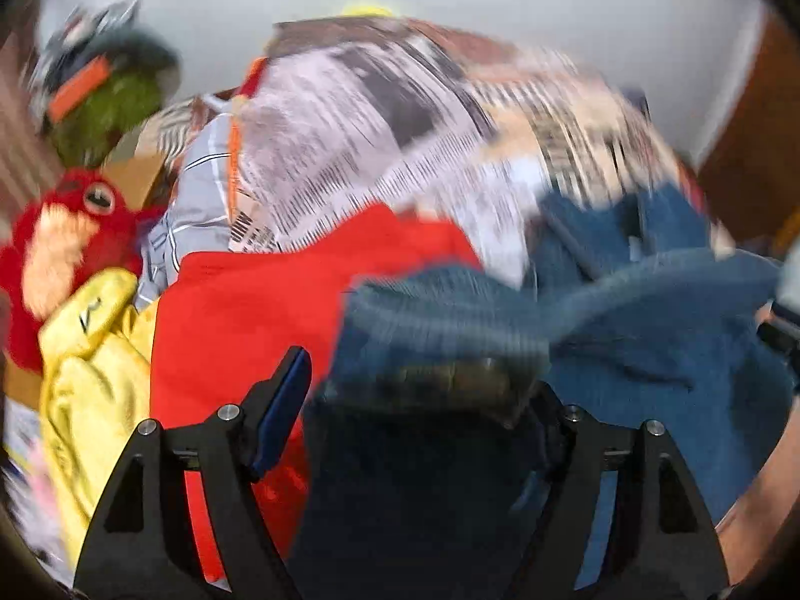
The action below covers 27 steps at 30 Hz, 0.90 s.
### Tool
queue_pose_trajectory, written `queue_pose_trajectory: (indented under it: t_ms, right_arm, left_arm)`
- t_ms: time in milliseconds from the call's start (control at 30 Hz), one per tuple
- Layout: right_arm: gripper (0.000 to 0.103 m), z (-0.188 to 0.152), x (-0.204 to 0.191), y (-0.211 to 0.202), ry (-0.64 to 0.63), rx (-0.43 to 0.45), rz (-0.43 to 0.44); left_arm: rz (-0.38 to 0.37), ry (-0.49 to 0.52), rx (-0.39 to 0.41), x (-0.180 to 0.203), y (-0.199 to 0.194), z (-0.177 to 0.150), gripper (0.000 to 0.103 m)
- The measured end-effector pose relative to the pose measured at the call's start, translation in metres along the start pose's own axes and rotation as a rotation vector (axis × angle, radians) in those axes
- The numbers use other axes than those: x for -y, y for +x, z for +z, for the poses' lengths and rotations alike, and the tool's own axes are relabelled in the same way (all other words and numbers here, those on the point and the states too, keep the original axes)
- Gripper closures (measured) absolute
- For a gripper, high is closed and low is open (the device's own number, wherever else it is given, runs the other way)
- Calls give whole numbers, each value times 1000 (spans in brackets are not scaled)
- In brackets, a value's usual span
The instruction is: Fold large clothes
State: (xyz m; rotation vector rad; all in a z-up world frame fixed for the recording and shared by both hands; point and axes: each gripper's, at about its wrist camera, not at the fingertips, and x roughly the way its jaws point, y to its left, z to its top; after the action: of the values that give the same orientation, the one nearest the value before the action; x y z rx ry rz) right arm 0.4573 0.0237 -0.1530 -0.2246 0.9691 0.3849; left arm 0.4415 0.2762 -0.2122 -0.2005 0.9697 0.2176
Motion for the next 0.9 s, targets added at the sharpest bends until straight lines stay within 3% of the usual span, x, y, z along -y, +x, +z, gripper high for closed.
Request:
queue_pose_trajectory:
  t_ms: [100,167,400,433,467,500,567,767,900]
  right_arm:
    - [62,5,11,4,81,-17,54]
    - [62,-2,9,7,76,-40,91]
    - [61,-59,-38,18,-191,-119,45]
    - [59,-67,-42,17,-216,-87,5]
    - [49,-74,-43,11,-229,-36,-47]
    - [32,-79,-43,7,-236,-10,-95]
    - [19,-88,-38,1,-240,4,-146]
    - [18,-104,-3,-16,-134,-34,-33]
    - [18,-112,12,-26,-80,-51,-61]
  left_arm:
    - [-34,-74,50,-10,-10,2,29]
    - [-28,-57,57,-10,-16,-2,29]
    - [-18,53,-1,4,-18,-41,29]
    - [-4,86,-9,9,-19,-50,29]
    - [-2,113,-12,13,-21,-57,29]
    - [2,136,-9,16,-23,-64,29]
    - [25,158,7,19,-30,-75,28]
    - [55,151,18,11,-46,-100,23]
    - [60,100,36,-3,-57,-114,23]
